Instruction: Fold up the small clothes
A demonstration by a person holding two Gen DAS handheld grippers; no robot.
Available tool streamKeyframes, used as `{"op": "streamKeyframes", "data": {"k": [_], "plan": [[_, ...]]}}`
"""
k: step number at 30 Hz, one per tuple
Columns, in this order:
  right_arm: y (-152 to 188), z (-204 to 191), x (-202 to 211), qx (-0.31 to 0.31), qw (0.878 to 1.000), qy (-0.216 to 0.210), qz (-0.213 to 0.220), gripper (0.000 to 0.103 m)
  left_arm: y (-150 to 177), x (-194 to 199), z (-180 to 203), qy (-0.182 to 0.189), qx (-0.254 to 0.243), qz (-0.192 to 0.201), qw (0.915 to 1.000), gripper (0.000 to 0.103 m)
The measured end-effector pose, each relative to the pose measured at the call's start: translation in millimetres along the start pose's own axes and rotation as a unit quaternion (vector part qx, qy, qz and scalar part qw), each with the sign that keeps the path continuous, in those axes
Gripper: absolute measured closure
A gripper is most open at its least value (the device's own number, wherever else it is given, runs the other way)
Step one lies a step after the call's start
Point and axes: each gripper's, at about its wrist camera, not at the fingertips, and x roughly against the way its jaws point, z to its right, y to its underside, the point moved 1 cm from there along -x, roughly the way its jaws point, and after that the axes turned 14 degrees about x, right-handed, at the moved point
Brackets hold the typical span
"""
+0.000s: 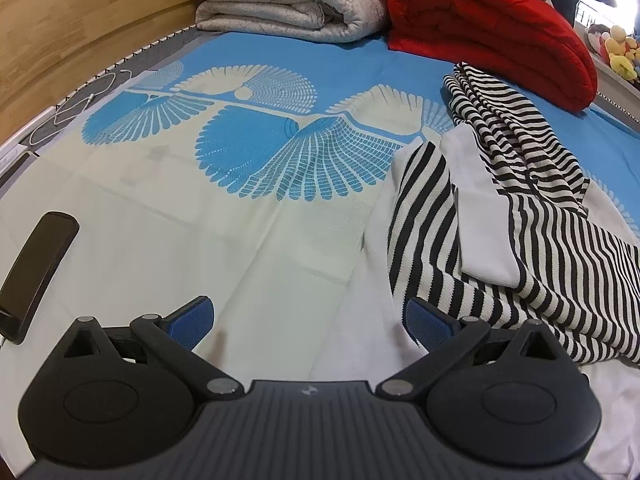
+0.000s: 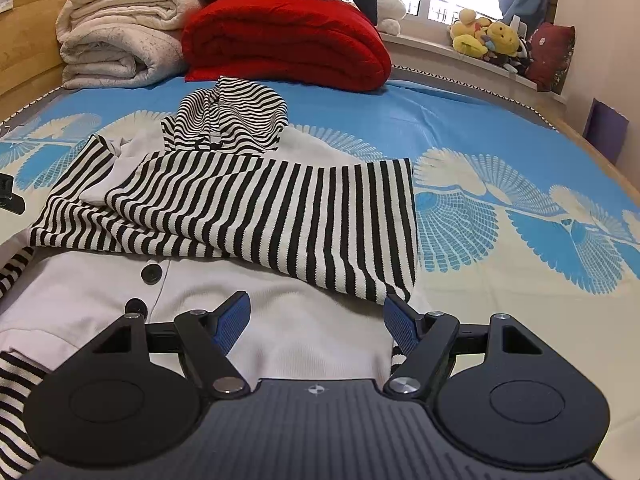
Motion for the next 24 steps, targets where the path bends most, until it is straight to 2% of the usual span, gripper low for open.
{"op": "streamKeyframes", "data": {"k": [4,7,10,12,14,16,19,21,24], "plan": [[0,1,0,-0.002,1.000,-0.002,-0.001,0.028,0,0,0,0.001,0.001,0.002,1.0000,0.001],[-2,7,2,-0.022,1.000,-0.014,0.002,0.028,-8,8,-1,0.021,0.012,0.000,0.9997,0.001],[-15,35,8,-0.091,0.995,-0.042,0.021,0.028,-31,21,4,0.072,0.007,0.008,0.9973,0.001],[-31,64,8,-0.148,0.986,-0.070,0.038,0.027,-57,22,17,0.090,-0.009,0.011,0.9959,0.001],[-56,95,2,-0.180,0.979,-0.086,0.051,0.026,-87,23,32,0.096,-0.004,0.041,0.9945,0.001],[-85,117,-8,-0.192,0.976,-0.075,0.066,0.024,-116,12,52,0.118,0.007,0.049,0.9918,0.000],[-146,138,-43,-0.199,0.975,-0.065,0.078,0.024,-154,-31,91,0.161,0.011,-0.003,0.9869,0.001],[-188,143,-78,-0.218,0.971,-0.059,0.076,0.022,-171,-64,119,0.173,0.016,-0.024,0.9845,0.001],[-239,133,-146,-0.233,0.968,-0.076,0.053,0.019,-182,-115,159,0.185,0.020,-0.057,0.9808,0.001]]}}
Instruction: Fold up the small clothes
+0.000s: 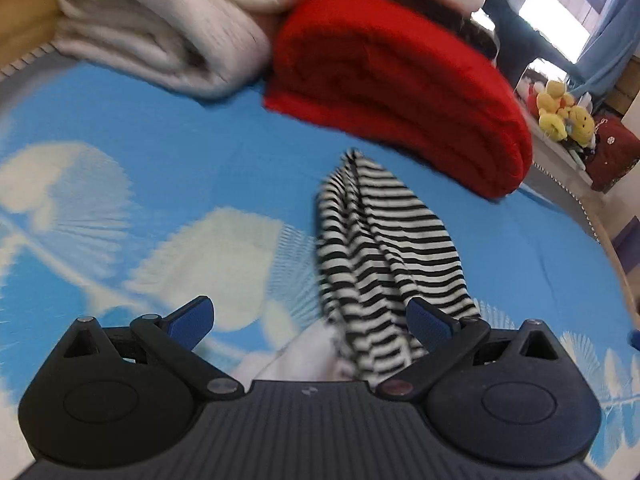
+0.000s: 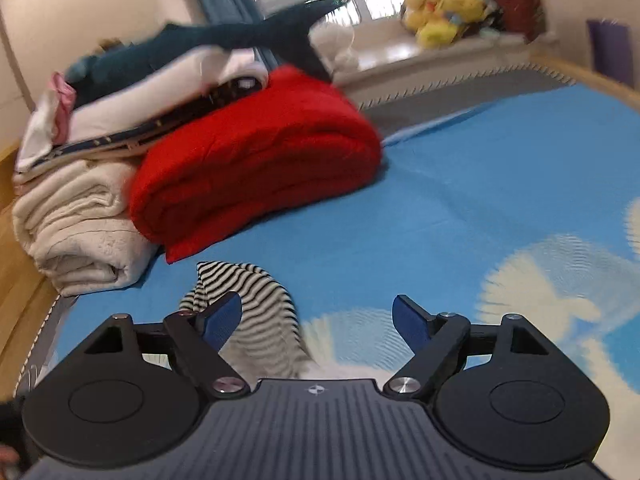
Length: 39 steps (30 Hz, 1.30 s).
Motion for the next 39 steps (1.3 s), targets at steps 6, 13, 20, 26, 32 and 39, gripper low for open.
{"op": "streamKeyframes", "data": {"k": [6,13,20,26,32,39], "plan": [[19,-34,-150,0.006,0.996,0.020,-0.082,0.017,2,-106,20,-0.030,-0.012,-0.038,0.9987,0.001],[51,-57,-222,0.086,0.992,0.040,-0.086,0.094,11,-130,42,0.001,-0.073,0.002,0.9973,0.101],[37,-57,-101,0.137,0.988,-0.056,0.050,0.102,34,1,41,0.146,-0.126,0.061,0.9793,0.101],[139,-6,55,0.242,0.963,-0.115,-0.014,0.085,161,93,-39,0.134,-0.226,-0.075,0.9619,0.075],[149,42,80,0.154,0.984,-0.055,-0.077,0.043,132,117,-61,0.135,-0.151,-0.027,0.9790,0.016],[67,-10,-14,0.076,0.987,-0.111,-0.090,0.024,71,25,10,0.132,-0.047,-0.081,0.9868,0.001]]}}
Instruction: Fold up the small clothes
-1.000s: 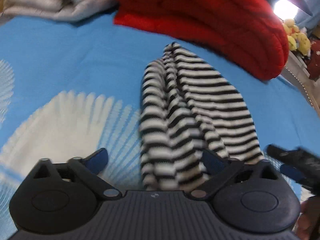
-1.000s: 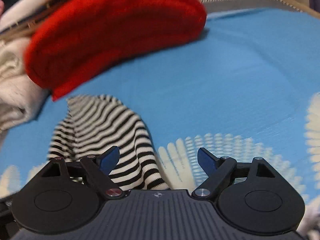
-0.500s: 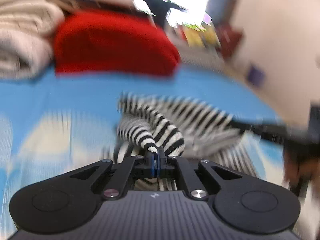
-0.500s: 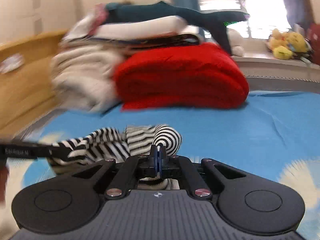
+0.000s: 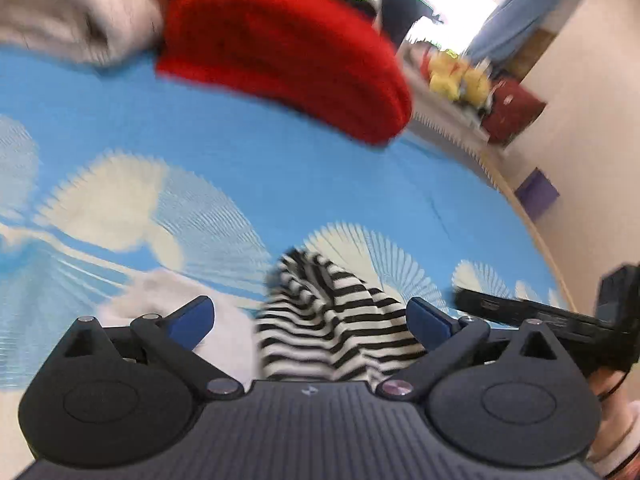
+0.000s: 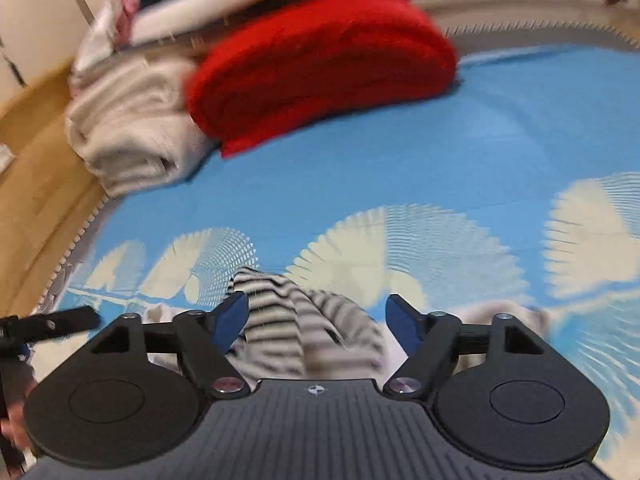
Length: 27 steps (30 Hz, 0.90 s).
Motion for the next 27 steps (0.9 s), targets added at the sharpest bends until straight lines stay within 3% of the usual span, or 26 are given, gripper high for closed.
{"op": "streamKeyframes", "data": {"k": [3,4,5,6,7,9,12,14,17,18,19,20,21,22,23,25,27], "plan": [[-17,-11,-57,-0.006,0.998,0.012,-0.060,0.023,-2,-52,6,-0.042,0.005,-0.053,0.9977,0.002],[-17,-13,-77,-0.009,0.995,0.018,-0.098,0.027,2,-65,6,-0.048,-0.009,-0.067,0.9966,0.015],[-13,-15,-90,-0.008,0.991,0.023,-0.129,0.056,6,-70,8,-0.054,-0.032,-0.062,0.9961,0.039],[-12,-22,-96,0.003,0.990,0.017,-0.140,0.080,8,-70,11,-0.053,-0.059,-0.053,0.9955,0.088],[-12,-27,-101,0.018,0.989,0.014,-0.147,0.101,5,-70,16,-0.042,-0.075,-0.051,0.9950,0.096],[-27,-35,-89,0.042,0.995,0.037,-0.083,0.102,-7,-57,21,-0.027,-0.060,-0.016,0.9977,0.096],[-63,-36,-46,0.033,0.997,0.063,0.032,0.102,-30,-7,36,0.010,-0.046,0.062,0.9970,0.096],[-78,-39,6,0.022,0.994,0.035,0.103,0.102,-28,42,44,0.057,-0.058,0.101,0.9915,0.096],[-57,-56,89,0.074,0.982,-0.004,0.175,0.102,13,115,48,0.102,-0.124,0.141,0.9769,0.089],[-38,-63,116,0.102,0.977,-0.021,0.185,0.102,37,134,41,0.107,-0.137,0.139,0.9750,0.075],[-11,-70,141,0.130,0.973,-0.040,0.184,0.099,62,147,33,0.110,-0.145,0.127,0.9751,0.051],[15,-75,156,0.144,0.973,-0.057,0.172,0.095,87,155,22,0.108,-0.156,0.104,0.9765,0.036],[48,-78,165,0.155,0.974,-0.079,0.143,0.086,114,160,8,0.084,-0.162,0.073,0.9805,0.006],[82,-79,169,0.160,0.978,-0.096,0.096,0.052,139,166,-7,0.054,-0.159,0.057,0.9841,0.001],[117,-80,169,0.168,0.981,-0.088,0.040,0.027,159,169,-21,0.029,-0.161,0.049,0.9853,0.001],[176,-78,170,0.177,0.983,-0.038,-0.014,0.026,187,174,-49,-0.018,-0.157,0.029,0.9870,0.001],[215,-72,174,0.145,0.988,-0.001,-0.043,0.026,199,183,-71,-0.068,-0.123,0.039,0.9893,0.001]]}}
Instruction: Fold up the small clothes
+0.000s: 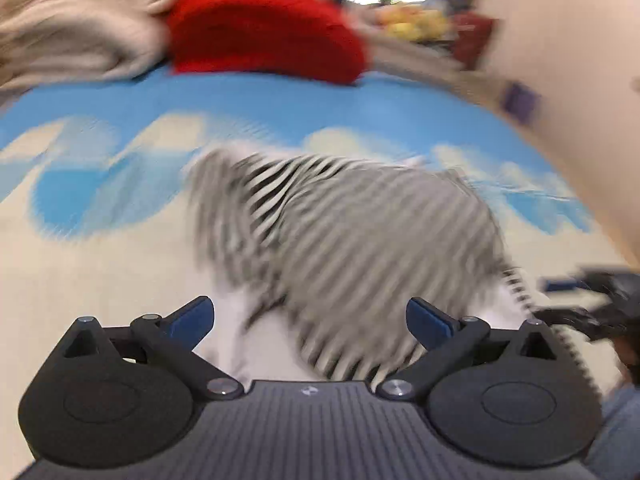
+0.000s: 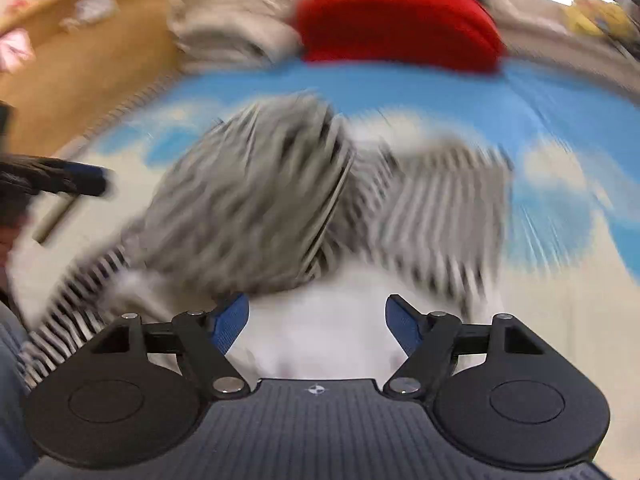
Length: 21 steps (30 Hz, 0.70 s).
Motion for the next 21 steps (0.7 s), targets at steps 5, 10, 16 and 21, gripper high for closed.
{"op": "streamKeyframes", "data": {"k": [5,10,16,21], "plan": [[3,-3,29,-0.104,0.992,0.056,0.032,0.026,-1,32,8,0.001,0.084,0.072,0.9938,0.001],[-8,-24,26,-0.186,0.977,0.039,0.097,0.043,5,1,55,0.036,0.084,0.069,0.9934,0.001],[-4,-48,-46,-0.088,0.994,0.043,0.051,0.069,30,-64,62,-0.074,0.001,0.037,0.9966,0.001],[6,-49,-84,-0.045,0.994,0.091,-0.034,0.068,38,-114,56,-0.178,-0.058,-0.016,0.9822,0.000]]}}
